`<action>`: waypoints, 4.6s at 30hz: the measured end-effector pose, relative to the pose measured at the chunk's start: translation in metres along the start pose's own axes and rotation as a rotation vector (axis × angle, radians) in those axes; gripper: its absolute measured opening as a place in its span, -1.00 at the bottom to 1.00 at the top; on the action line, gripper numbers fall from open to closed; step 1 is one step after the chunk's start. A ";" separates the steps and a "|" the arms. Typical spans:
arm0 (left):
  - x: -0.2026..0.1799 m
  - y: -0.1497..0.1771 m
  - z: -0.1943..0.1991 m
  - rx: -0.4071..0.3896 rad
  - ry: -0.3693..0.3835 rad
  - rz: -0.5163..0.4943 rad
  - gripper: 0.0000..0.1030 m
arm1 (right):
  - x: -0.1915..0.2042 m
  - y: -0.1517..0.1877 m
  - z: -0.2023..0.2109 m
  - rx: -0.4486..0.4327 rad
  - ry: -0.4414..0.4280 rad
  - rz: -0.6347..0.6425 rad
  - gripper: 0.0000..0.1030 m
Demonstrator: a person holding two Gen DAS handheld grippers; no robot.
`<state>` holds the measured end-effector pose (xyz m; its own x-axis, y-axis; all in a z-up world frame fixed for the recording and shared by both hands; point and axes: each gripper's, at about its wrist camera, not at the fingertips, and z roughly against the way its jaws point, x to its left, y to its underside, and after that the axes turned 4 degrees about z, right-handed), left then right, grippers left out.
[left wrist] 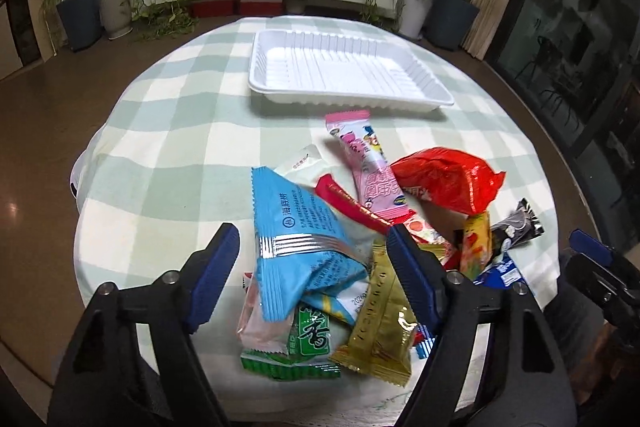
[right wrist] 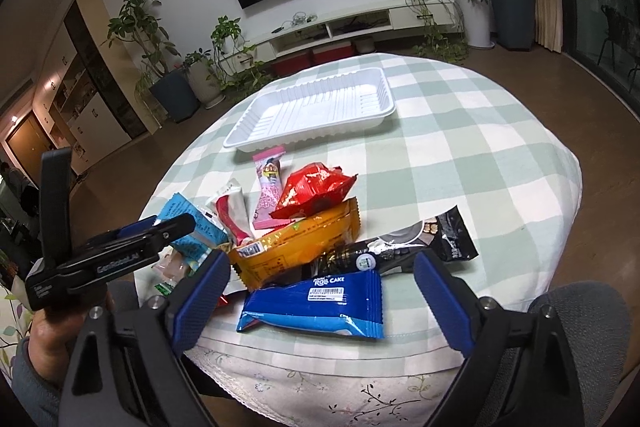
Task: Organize snacks
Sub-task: 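Grasp the blue chip bag with the left tool while the right tool grasps the red bag, then carry the blue bag and red bag into the white tray and release both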
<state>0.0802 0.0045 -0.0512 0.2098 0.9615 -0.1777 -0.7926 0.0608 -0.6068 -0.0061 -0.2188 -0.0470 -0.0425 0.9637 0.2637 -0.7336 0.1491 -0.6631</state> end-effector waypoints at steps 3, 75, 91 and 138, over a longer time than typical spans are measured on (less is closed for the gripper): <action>0.000 -0.002 -0.010 0.018 0.002 -0.011 0.02 | -0.002 0.000 -0.003 0.012 0.000 -0.004 0.83; 0.053 -0.029 0.018 -0.037 0.307 0.160 -0.43 | 0.009 -0.093 -0.137 0.333 -0.152 0.243 -0.30; 0.054 -0.035 0.014 -0.032 0.316 0.175 -0.43 | -0.005 -0.101 -0.126 0.269 -0.189 0.191 -0.36; 0.026 -0.230 -0.209 0.200 0.237 0.061 -0.12 | -0.046 -0.198 -0.246 0.154 0.059 0.261 -0.29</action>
<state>0.3872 -0.0406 -0.0785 0.2670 0.8773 -0.3989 -0.8998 0.0787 -0.4292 0.3080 -0.2379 -0.1000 -0.2073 0.9768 0.0542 -0.7972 -0.1366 -0.5881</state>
